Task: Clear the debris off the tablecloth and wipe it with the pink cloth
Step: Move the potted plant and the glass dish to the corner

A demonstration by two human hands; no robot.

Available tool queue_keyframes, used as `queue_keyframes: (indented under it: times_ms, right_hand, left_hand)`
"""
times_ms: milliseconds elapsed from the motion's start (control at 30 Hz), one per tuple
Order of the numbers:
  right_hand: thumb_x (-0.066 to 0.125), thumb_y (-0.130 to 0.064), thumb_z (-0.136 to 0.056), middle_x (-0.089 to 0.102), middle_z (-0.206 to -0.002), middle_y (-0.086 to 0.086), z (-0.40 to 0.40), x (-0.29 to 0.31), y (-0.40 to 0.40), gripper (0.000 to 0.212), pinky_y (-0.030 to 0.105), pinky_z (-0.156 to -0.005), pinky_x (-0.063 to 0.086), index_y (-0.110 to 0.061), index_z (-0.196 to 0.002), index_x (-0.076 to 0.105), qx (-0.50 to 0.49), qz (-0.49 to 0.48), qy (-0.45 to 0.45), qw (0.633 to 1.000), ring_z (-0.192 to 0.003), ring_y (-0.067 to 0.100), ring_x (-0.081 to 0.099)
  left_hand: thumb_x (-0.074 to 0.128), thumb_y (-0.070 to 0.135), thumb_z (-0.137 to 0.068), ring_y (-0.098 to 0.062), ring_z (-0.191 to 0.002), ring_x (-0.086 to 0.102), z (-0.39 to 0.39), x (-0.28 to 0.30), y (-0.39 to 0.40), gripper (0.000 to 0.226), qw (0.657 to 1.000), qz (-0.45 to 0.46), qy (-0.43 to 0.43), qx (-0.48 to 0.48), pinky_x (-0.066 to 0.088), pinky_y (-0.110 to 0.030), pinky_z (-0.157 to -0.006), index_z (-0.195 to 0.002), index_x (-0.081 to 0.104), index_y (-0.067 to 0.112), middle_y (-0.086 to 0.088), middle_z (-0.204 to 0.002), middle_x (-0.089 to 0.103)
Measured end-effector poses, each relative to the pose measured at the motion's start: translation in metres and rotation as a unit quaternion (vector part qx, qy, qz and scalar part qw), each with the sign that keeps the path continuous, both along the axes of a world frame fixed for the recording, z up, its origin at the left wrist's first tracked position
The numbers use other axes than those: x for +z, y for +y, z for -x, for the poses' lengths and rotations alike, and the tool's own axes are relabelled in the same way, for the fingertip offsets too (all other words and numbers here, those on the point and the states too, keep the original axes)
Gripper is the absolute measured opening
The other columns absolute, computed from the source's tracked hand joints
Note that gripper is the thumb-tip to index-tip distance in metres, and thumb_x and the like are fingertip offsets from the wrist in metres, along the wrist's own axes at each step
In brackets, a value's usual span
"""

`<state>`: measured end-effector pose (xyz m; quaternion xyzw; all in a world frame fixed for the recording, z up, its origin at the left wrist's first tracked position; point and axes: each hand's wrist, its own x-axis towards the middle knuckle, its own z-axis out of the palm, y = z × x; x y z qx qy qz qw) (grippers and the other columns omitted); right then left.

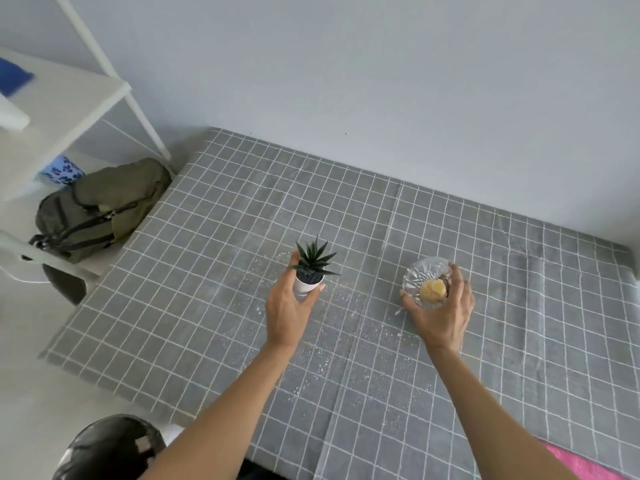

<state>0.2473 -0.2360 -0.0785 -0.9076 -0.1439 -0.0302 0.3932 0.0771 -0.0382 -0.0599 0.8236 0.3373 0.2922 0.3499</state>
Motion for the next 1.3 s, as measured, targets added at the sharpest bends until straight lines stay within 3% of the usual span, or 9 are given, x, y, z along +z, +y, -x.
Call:
queue_keyframes:
  times_ms: [167, 333, 467, 600, 833, 933, 1100, 1200, 1300]
  right_hand:
    - [0.085, -0.045, -0.059, 0.045, -0.131, 0.012, 0.017, 0.015, 0.050, 0.100, 0.056, -0.101, 0.038, -0.031, -0.142, 0.032, 0.090, -0.007, -0.005, 0.996, -0.121, 0.033, 0.040]
    - [0.087, -0.038, -0.058, 0.047, -0.122, 0.009, 0.044, 0.030, 0.105, 0.099, 0.035, -0.099, 0.030, -0.029, -0.141, 0.033, 0.200, -0.032, -0.022, 0.979, -0.114, 0.029, 0.043]
    - [0.086, -0.040, -0.057, 0.047, -0.121, 0.009, 0.066, 0.034, 0.148, 0.098, 0.034, -0.096, 0.029, -0.027, -0.139, 0.035, 0.268, -0.026, -0.022, 0.963, -0.112, 0.029, 0.044]
    - [0.083, -0.044, -0.057, 0.048, -0.117, 0.007, 0.084, 0.030, 0.191, 0.097, 0.038, -0.099, 0.034, -0.026, -0.138, 0.035, 0.330, -0.031, -0.034, 0.943, -0.106, 0.024, 0.045]
    - [0.085, -0.043, -0.057, 0.048, -0.122, 0.012, 0.109, 0.014, 0.265, 0.099, 0.036, -0.099, 0.029, -0.027, -0.139, 0.032, 0.409, -0.024, -0.030, 0.912, -0.111, 0.033, 0.046]
    - [0.082, -0.048, -0.059, 0.048, -0.124, 0.014, 0.112, 0.007, 0.296, 0.099, 0.043, -0.102, 0.034, -0.027, -0.140, 0.030, 0.428, -0.014, -0.032, 0.903, -0.114, 0.035, 0.046]
    - [0.083, -0.047, -0.060, 0.044, -0.131, 0.017, 0.111, -0.007, 0.338, 0.101, 0.055, -0.103, 0.037, -0.028, -0.142, 0.028, 0.455, 0.005, -0.037, 0.890, -0.122, 0.037, 0.042]
    - [0.086, -0.043, -0.059, 0.044, -0.130, 0.018, 0.110, -0.015, 0.356, 0.102, 0.052, -0.105, 0.035, -0.030, -0.141, 0.027, 0.462, 0.007, -0.039, 0.886, -0.122, 0.036, 0.041]
    - [0.086, -0.043, -0.060, 0.043, -0.129, 0.013, 0.111, -0.017, 0.368, 0.101, 0.039, -0.102, 0.032, -0.029, -0.142, 0.028, 0.469, 0.014, -0.040, 0.882, -0.120, 0.029, 0.040]
  left_hand:
    - [0.079, 0.027, -0.076, -0.004, -0.095, 0.059, 0.033, 0.011, 0.009, 0.072, 0.997, 0.010, -0.003, 0.078, 0.048, -0.016, -0.081, -0.138, 0.047, 0.011, 0.000, -0.114, 0.068]
    - [0.079, 0.030, -0.075, -0.010, -0.095, 0.063, 0.064, 0.019, 0.024, 0.072, 0.985, 0.017, -0.014, 0.169, 0.053, -0.026, -0.080, -0.138, 0.048, 0.014, 0.001, -0.112, 0.069]
    - [0.079, 0.028, -0.076, -0.013, -0.097, 0.064, 0.089, 0.020, 0.041, 0.070, 0.970, 0.019, -0.009, 0.240, 0.054, -0.031, -0.081, -0.138, 0.047, 0.015, 0.001, -0.116, 0.068]
    - [0.078, 0.026, -0.077, -0.009, -0.097, 0.063, 0.110, 0.019, 0.065, 0.067, 0.959, 0.033, -0.029, 0.281, 0.048, -0.014, -0.081, -0.136, 0.049, 0.013, 0.003, -0.115, 0.066]
    - [0.078, 0.022, -0.077, -0.001, -0.102, 0.058, 0.129, 0.012, 0.107, 0.067, 0.942, 0.039, -0.044, 0.332, 0.039, 0.001, -0.085, -0.136, 0.049, 0.008, 0.002, -0.117, 0.065]
    - [0.076, 0.026, -0.079, 0.006, -0.106, 0.053, 0.128, 0.001, 0.120, 0.069, 0.945, 0.033, -0.044, 0.322, 0.043, -0.005, -0.088, -0.138, 0.046, 0.011, 0.006, -0.122, 0.062]
    - [0.076, 0.029, -0.078, -0.008, -0.105, 0.062, 0.121, -0.018, 0.142, 0.064, 0.935, 0.037, -0.056, 0.349, 0.051, -0.019, -0.087, -0.134, 0.050, 0.013, 0.004, -0.118, 0.066]
    - [0.078, 0.027, -0.077, -0.010, -0.102, 0.063, 0.117, -0.026, 0.155, 0.063, 0.932, 0.035, -0.054, 0.358, 0.052, -0.017, -0.083, -0.132, 0.052, 0.011, -0.001, -0.116, 0.067]
    - [0.078, 0.028, -0.077, -0.011, -0.099, 0.065, 0.113, -0.032, 0.165, 0.057, 0.928, 0.040, -0.061, 0.364, 0.056, -0.026, -0.080, -0.125, 0.056, 0.009, -0.001, -0.111, 0.069]
